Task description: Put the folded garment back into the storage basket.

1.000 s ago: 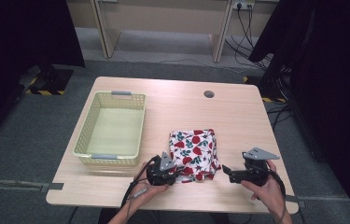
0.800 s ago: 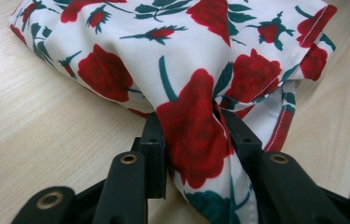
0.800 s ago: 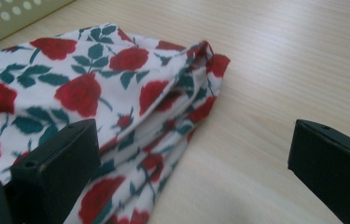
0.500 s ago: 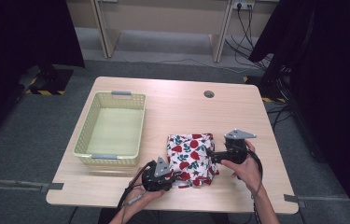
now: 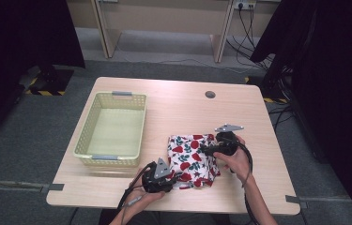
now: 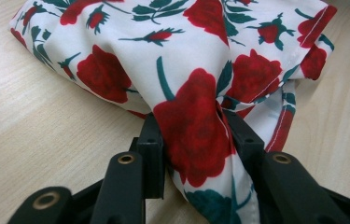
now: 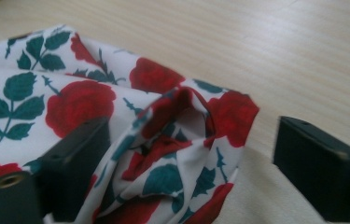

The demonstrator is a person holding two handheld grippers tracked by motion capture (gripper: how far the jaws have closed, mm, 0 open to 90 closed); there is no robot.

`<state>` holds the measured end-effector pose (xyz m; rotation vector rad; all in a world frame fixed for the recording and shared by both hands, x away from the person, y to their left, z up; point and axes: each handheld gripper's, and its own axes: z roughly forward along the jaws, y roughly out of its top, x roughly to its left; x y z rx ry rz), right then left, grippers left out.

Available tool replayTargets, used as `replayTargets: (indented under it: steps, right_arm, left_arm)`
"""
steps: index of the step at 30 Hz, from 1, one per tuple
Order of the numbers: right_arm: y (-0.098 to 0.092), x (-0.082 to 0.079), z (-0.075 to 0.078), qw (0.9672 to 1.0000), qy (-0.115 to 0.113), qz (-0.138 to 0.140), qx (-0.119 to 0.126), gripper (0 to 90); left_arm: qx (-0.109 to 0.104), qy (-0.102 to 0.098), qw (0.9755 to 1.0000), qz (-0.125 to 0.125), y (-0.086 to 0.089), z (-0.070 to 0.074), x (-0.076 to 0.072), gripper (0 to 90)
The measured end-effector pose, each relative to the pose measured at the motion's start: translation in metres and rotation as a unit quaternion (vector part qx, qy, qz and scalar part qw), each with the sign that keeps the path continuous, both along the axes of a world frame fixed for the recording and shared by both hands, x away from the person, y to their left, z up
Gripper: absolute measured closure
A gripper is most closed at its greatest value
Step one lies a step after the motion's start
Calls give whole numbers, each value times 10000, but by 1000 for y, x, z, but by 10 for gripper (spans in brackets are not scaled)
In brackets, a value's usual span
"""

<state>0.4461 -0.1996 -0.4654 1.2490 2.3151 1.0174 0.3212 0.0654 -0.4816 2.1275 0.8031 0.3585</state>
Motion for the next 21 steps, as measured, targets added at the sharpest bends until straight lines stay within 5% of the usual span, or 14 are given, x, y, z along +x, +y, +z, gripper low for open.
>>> replayTargets:
  steps: [9,15,21]
  right_arm:
    - [0,-3,-8,9983,181,440,322,670]
    - [0,-5,-3,9982,-65,464,379,764]
    - [0,-7,13,9970,-384,485,465,776]
  left_arm:
    - [93,-143,9999,-32,-3,0,-1,664]
    - [-57,-56,9999,-92,-4,3,2,685]
    - [-136,-202,9997,-83,-1,17,4,698]
